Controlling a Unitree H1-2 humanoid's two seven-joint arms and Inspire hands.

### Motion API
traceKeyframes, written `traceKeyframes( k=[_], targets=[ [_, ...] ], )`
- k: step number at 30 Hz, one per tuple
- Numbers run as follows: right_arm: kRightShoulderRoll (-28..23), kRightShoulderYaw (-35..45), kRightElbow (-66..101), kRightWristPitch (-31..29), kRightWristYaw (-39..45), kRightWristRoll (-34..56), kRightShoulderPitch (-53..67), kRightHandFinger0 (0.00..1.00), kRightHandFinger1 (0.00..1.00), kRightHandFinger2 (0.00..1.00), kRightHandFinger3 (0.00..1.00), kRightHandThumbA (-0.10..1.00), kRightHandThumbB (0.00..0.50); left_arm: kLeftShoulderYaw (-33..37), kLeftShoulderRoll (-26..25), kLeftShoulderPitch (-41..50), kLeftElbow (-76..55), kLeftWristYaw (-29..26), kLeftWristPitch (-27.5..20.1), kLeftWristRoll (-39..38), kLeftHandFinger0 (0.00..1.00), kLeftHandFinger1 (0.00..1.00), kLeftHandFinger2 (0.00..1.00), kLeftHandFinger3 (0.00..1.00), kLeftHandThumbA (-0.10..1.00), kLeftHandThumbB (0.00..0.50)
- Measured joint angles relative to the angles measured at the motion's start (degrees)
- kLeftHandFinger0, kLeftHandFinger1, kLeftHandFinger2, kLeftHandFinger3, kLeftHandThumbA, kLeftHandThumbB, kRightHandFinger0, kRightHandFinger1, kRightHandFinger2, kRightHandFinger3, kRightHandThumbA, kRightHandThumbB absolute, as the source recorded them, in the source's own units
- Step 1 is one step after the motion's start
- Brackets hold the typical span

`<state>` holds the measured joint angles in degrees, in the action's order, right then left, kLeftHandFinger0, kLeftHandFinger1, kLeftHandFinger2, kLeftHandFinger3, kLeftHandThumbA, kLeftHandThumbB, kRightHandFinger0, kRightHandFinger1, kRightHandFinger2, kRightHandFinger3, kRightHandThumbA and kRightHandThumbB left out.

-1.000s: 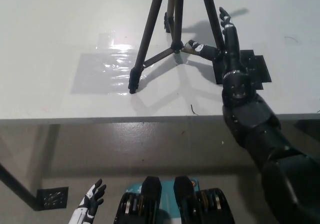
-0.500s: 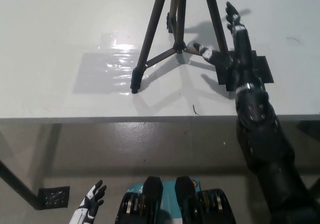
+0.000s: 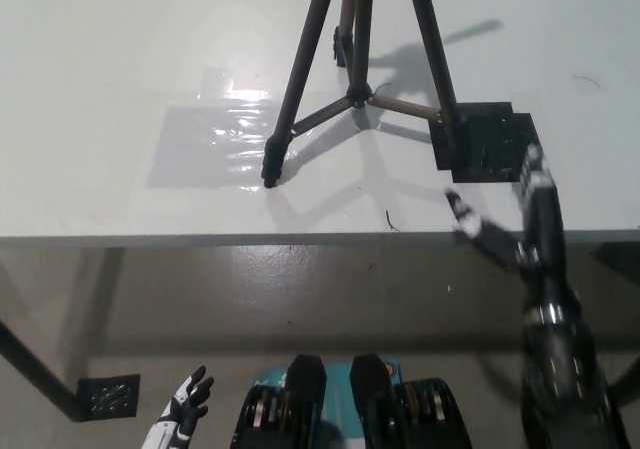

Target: A tripod lies near the right hand side of the table and the robot grab a leg of the tripod using its right hand and put it up right.

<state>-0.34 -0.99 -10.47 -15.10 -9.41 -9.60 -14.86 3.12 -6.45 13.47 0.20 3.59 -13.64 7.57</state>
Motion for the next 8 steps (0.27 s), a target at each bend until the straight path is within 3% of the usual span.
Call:
traceKeyframes(
  k=[3, 5, 8],
  targets=[
    [-0.8, -2.5, 5.9, 0.0, 0.6, 0.0, 8.3, 1.00, 1.00, 1.00, 1.00, 0.93, 0.500, 0.0, 0.0, -0.1, 0.0, 0.0, 0.0, 0.0, 1.00, 1.00, 1.00, 1.00, 1.00, 0.500],
    [-2.0, -5.0, 10.3, -0.1, 1.1, 0.0, 13.6, 1.00, 1.00, 1.00, 1.00, 1.00, 0.500, 0.0, -0.1, -0.2, 0.0, 0.1, 0.0, -0.1, 1.00, 1.00, 1.00, 1.00, 1.00, 0.500],
    [-4.0, -8.3, 15.1, -0.4, 1.7, -0.1, 19.5, 1.00, 1.00, 1.00, 1.00, 1.00, 0.500, 0.0, -0.2, -0.3, 0.0, 0.4, -0.1, -0.4, 1.00, 1.00, 1.00, 1.00, 1.00, 0.500]
  ],
)
